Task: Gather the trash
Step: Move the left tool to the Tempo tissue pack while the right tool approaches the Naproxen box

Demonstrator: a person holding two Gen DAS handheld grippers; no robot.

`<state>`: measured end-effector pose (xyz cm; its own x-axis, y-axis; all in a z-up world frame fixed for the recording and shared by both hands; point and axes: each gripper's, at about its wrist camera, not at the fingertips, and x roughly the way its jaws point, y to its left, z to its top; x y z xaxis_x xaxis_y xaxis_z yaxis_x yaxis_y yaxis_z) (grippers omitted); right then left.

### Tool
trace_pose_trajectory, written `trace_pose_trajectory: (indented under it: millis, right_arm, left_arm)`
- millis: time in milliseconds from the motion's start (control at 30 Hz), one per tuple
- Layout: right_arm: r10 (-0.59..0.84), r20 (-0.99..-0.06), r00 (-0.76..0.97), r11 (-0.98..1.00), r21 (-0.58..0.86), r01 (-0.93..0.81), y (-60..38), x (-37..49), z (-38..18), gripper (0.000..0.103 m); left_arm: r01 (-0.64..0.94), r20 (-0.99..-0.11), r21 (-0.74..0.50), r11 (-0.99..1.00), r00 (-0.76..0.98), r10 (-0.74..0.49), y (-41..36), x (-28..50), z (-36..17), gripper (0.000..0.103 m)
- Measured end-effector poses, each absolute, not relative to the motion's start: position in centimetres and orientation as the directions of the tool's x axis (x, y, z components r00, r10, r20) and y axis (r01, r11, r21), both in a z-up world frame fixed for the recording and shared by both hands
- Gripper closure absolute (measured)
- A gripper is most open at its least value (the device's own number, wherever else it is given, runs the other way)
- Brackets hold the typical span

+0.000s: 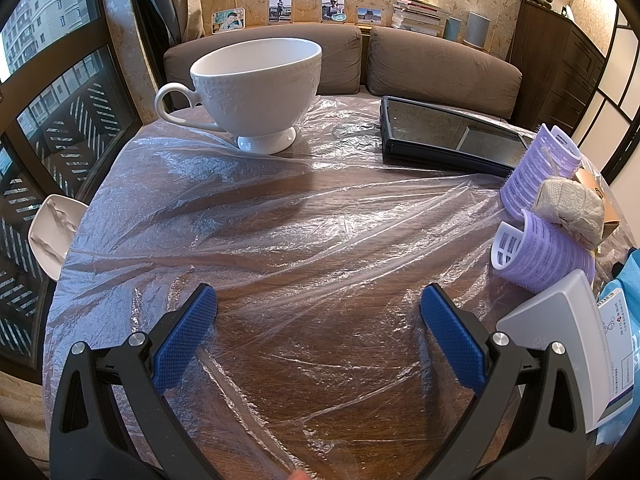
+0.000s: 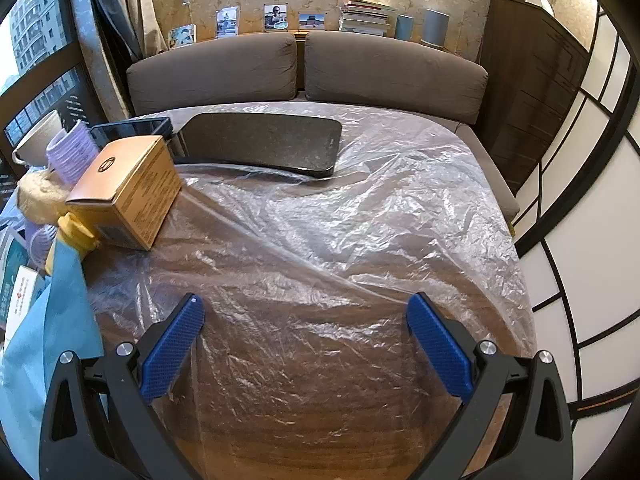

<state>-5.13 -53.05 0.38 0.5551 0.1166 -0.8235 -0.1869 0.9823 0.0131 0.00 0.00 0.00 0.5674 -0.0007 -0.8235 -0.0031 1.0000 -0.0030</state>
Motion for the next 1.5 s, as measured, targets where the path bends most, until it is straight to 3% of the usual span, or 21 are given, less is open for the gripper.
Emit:
trace_pose_trajectory:
  millis: [133, 300, 433, 533, 767, 900, 1067, 1500]
  right_arm:
    - [0.06, -0.838, 0.543, 0.995, 0.005, -0.103, -54.6, -5.1, 1.2, 0.004]
    - [0.081, -0.762, 0.642, 0.997, 0.052, -0.063, -57.3, -9.1, 6.0, 0.004]
    - [0.123, -0.716, 0.687, 0.992, 0.089, -0.085, -58.3, -13.7, 9.9, 0.004]
    - [0.162, -0.703, 0.692, 0.987, 0.118, -0.112, -58.0, -18.0, 11.4, 0.004]
    - [0.193, -0.753, 0.629, 0.981, 0.162, -0.107, -56.1, -24.5, 8.4, 0.004]
    - [0.21, -0.79, 0.576, 0.977, 0.192, -0.093, -55.3, -25.7, 6.0, 0.004]
    - [0.166, -0.81, 0.562, 0.986, 0.129, -0.106, -53.9, -25.9, 3.9, 0.004]
    - [0.129, -0.809, 0.574, 0.99, 0.07, -0.123, -53.0, -25.9, 2.5, 0.004]
  left_arm:
    - [0.018, -0.824, 0.004, 1.0, 0.566, -0.007, 0.1, -0.1, 0.1, 0.001]
    - [-0.01, -0.767, 0.048, 0.999, 0.641, 0.043, 1.0, -2.6, 3.4, 0.001]
    - [0.048, -0.734, -0.061, 0.997, 0.675, -0.077, 2.2, -5.8, 6.3, 0.001]
    - [0.132, -0.726, -0.074, 0.988, 0.673, -0.144, 0.9, -8.1, 7.4, 0.001]
    - [0.3, -0.739, -0.099, 0.949, 0.616, -0.272, -5.2, -13.6, 7.1, 0.001]
    - [0.339, -0.763, -0.096, 0.936, 0.578, -0.288, -7.5, -14.2, 5.3, 0.001]
    - [0.332, -0.785, -0.077, 0.94, 0.561, -0.263, -8.6, -13.3, 3.7, 0.001]
    - [0.374, -0.806, -0.074, 0.924, 0.523, -0.277, -10.1, -12.5, 1.9, 0.001]
